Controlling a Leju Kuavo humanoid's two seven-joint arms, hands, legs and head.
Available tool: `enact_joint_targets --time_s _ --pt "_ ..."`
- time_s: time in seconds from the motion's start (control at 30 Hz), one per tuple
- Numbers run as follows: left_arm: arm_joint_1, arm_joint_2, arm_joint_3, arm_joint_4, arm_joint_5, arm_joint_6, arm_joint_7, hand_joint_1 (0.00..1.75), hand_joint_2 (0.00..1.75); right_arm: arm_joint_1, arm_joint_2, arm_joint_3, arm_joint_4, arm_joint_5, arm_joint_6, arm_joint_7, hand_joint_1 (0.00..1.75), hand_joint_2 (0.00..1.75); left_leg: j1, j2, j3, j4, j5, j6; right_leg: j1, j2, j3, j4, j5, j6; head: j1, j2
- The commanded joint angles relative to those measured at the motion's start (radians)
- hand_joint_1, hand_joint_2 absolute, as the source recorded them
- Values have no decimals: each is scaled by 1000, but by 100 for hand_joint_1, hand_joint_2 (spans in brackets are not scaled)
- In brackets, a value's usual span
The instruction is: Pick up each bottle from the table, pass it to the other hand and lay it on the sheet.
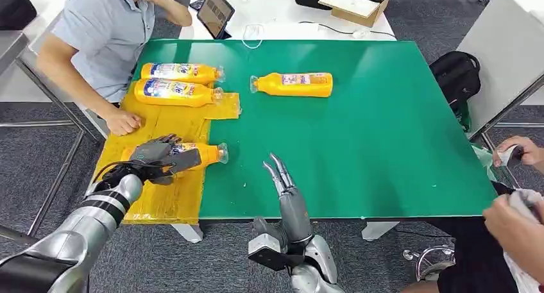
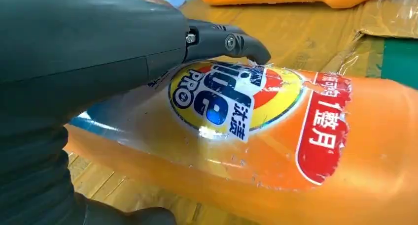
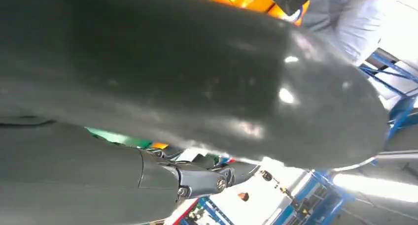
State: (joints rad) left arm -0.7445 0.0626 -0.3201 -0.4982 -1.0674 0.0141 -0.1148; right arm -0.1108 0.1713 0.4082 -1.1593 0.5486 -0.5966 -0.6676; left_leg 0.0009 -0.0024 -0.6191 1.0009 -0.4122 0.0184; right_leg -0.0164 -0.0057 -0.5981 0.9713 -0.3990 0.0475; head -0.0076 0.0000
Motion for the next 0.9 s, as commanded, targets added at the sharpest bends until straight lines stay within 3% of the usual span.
enact_joint_targets --time_s 0.03,0.13,0.2,0.27,0.33,0.57,0.67,0.8,0.9 --pt "-3 5 125 39 283 -212 -216 0 175 -64 -6 -7 163 -49 -25 -31 0 0 1 2 6 0 -2 -1 1 2 5 -1 -1 -2 0 0" --pt "42 27 143 -108 495 -296 -304 0 175 -91 -37 64 193 -124 -65 -31 0 0 1 2 5 -1 -2 -1 1 2 5 -1 -1 -2 -1 0" --pt "123 -16 194 -324 635 -214 -355 0 175 -93 -43 77 189 -149 -57 -31 0 0 1 0 5 -1 -2 -1 1 1 7 -1 -1 -2 0 0" --pt "194 -62 203 -544 776 -178 -308 0 175 -86 -40 63 188 -126 -55 -31 0 0 1 0 4 0 -2 0 1 1 5 -1 -1 -2 0 0" --pt "211 -73 199 -605 828 -158 -294 0 175 -84 -39 54 187 -115 -51 -31 0 0 1 -1 1 0 0 0 1 -1 2 -1 -1 -1 0 0" --pt "330 -122 225 -1028 1165 -71 -375 0 175 -123 -100 -10 162 89 -88 29 0 0 1 0 3 3 -4 -1 1 1 4 1 -3 -2 0 0" --pt "349 -116 225 -1071 1203 -81 -387 0 175 -178 -136 -46 193 182 -86 90 0 0 0 1 1 1 -2 0 0 1 2 0 -1 -1 0 0" --pt "392 -118 237 -1036 1201 -101 -392 0 175 -340 -207 -97 369 399 -44 271 0 0 -1 2 3 1 -1 0 0 3 3 0 0 -1 0 0" --pt "426 -131 223 -1014 989 88 -408 0 175 -433 -244 -122 475 509 -29 362 0 0 -1 1 3 -1 0 1 -1 1 3 -1 1 0 -1 0"
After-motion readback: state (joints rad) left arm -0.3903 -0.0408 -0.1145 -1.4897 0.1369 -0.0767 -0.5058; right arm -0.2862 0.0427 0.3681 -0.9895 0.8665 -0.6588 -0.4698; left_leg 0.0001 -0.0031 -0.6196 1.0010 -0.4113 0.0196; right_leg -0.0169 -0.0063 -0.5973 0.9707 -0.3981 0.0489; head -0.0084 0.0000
